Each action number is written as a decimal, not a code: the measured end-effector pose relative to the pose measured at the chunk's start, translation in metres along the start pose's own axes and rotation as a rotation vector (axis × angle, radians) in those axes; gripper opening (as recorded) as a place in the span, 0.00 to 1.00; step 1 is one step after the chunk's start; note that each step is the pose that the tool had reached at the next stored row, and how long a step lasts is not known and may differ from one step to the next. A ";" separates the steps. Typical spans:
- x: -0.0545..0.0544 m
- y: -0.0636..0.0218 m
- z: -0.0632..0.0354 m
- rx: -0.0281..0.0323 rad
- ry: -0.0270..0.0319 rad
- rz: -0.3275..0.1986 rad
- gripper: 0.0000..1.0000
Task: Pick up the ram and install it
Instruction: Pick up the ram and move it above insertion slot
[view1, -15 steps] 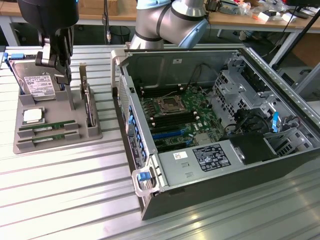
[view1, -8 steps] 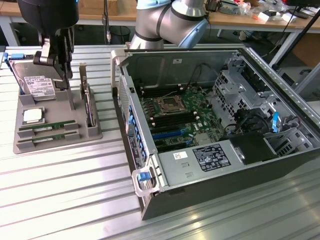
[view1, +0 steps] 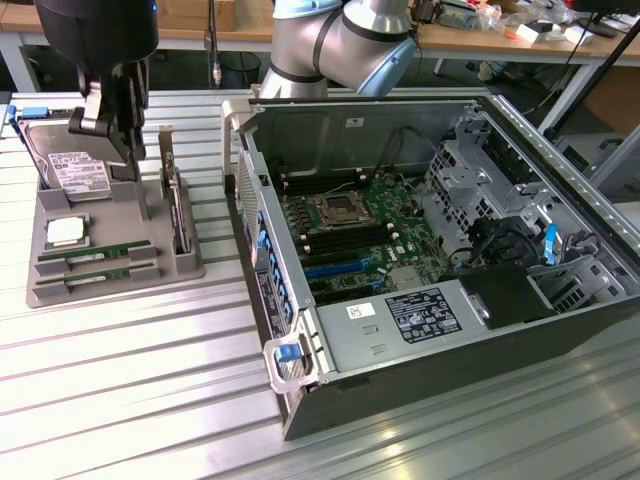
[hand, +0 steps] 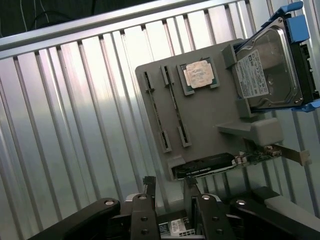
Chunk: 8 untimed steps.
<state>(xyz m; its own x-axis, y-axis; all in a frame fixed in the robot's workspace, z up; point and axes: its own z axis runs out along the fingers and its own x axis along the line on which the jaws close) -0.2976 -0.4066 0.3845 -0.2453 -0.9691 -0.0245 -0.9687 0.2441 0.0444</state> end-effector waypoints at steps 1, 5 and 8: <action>0.000 0.0000 0.0005 0.0000 0.0000 0.000 0.36; 0.000 -0.0001 0.0030 0.0001 0.0000 0.000 0.36; 0.000 -0.0002 0.0048 0.0000 0.0000 0.000 0.36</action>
<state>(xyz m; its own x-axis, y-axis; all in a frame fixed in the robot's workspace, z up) -0.2977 -0.4066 0.3797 -0.2454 -0.9691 -0.0244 -0.9687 0.2442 0.0444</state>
